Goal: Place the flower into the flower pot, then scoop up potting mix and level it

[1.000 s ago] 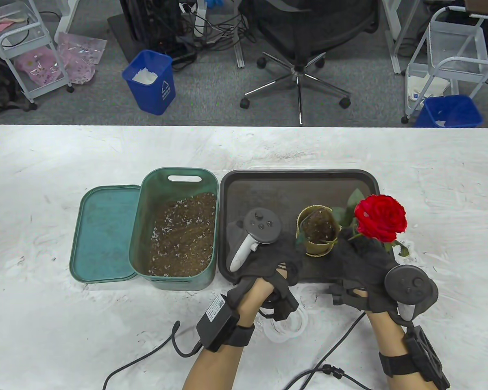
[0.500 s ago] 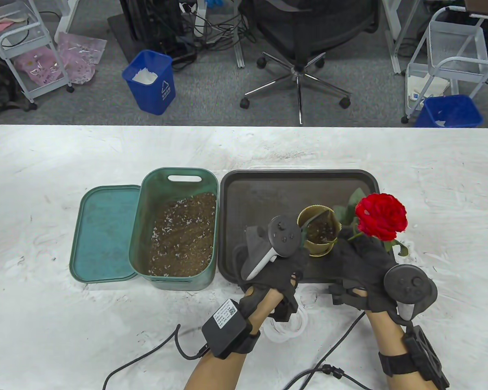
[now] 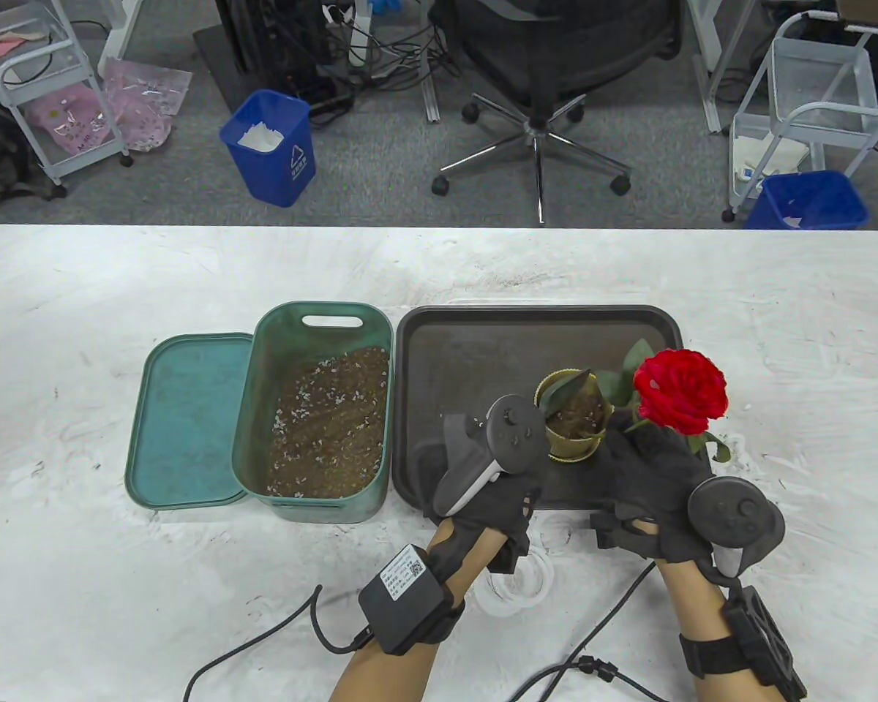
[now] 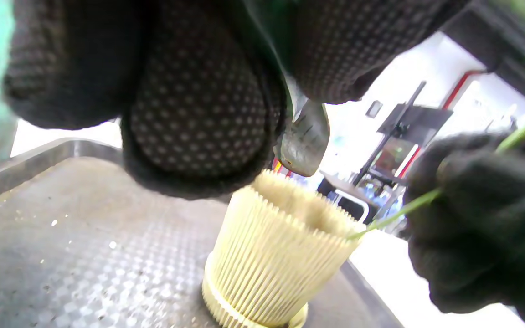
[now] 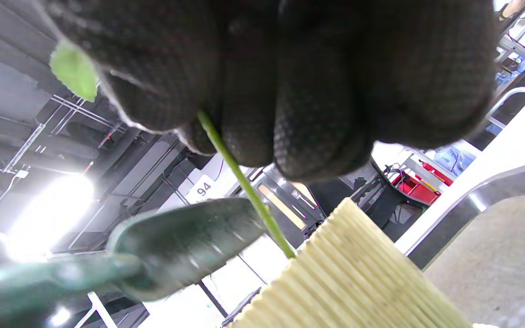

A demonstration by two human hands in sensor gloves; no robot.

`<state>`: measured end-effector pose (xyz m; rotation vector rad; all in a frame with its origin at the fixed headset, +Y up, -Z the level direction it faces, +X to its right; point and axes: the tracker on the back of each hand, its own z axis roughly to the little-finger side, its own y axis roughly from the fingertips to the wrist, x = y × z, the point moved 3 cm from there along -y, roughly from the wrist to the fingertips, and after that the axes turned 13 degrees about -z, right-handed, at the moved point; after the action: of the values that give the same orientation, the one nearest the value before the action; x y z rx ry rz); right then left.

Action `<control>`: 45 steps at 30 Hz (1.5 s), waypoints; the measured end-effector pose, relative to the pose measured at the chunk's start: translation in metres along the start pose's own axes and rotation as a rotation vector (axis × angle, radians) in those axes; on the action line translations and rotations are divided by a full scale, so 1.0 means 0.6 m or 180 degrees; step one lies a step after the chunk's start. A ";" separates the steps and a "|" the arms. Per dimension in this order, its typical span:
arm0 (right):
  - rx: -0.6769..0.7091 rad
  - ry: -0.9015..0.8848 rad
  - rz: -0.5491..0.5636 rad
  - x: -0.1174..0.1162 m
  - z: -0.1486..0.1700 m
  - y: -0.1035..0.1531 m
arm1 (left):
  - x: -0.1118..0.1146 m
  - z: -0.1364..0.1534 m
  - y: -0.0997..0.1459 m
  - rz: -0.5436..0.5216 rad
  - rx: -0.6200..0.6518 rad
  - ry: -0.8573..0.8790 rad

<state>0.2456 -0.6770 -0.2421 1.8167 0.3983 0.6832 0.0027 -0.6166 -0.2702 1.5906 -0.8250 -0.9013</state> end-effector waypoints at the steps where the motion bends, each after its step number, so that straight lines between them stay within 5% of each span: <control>1: 0.0006 0.0012 -0.0004 0.000 -0.001 0.000 | -0.022 0.000 0.005 -0.0052 0.0006 0.0153; 9: 0.0027 0.0018 -0.0023 -0.003 -0.002 0.001 | -0.221 0.064 0.011 -0.0314 -0.0224 0.0216; 13: 0.0048 0.0038 -0.0033 -0.005 -0.004 0.002 | -0.265 0.151 -0.007 -0.0427 -0.0712 -0.0127; 19: 0.0047 0.0038 -0.0033 -0.006 -0.004 0.002 | -0.245 0.262 -0.053 -0.0177 -0.1388 -0.0552; 27: 0.0038 0.0040 -0.0031 -0.005 -0.005 0.002 | -0.170 0.353 -0.112 0.0688 -0.2193 -0.0957; 38: 0.0045 0.0041 -0.0035 -0.006 -0.005 0.002 | -0.102 0.396 -0.136 0.0933 -0.2692 -0.1375; 45: 0.0043 0.0026 -0.0040 -0.006 -0.005 0.002 | -0.071 0.402 -0.135 0.1241 -0.2716 -0.0936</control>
<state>0.2409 -0.6769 -0.2414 1.8232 0.4203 0.6810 -0.2250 -0.6751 -0.3767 0.5436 -0.7626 -1.0188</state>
